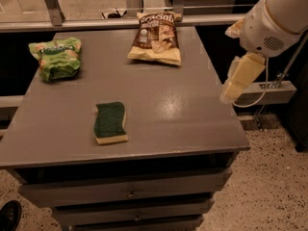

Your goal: Pick brown chip bag

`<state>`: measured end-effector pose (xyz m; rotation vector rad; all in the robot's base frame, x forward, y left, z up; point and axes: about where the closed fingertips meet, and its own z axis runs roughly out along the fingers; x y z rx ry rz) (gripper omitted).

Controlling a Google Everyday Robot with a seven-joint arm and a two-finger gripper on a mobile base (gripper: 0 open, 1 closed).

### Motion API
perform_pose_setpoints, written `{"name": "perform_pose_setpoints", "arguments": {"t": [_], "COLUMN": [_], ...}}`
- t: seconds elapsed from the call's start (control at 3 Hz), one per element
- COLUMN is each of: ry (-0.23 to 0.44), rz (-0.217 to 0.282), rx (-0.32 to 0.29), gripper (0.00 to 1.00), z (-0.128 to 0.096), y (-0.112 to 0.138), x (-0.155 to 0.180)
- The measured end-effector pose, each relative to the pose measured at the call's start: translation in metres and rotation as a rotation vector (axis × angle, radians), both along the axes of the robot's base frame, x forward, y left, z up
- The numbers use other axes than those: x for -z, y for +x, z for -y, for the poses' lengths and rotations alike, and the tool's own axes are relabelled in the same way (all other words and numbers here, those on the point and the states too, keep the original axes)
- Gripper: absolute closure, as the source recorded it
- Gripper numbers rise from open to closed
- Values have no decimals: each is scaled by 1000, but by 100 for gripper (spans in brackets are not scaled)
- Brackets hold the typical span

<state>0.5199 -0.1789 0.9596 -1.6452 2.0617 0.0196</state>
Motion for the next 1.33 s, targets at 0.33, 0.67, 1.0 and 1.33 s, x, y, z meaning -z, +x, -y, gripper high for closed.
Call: {"name": "perform_pose_setpoints", "arguments": {"t": [0.33,0.67,1.0,1.33], "ry": [142,234,249,375], "rz": [79,130,131,143], "rx": [21,96,98,117], "gripper": [0,0,0,0], "z": [-21,-36,-38,-57], "y": [62,104,106,128], "x": [-2,-10,-9,1]}}
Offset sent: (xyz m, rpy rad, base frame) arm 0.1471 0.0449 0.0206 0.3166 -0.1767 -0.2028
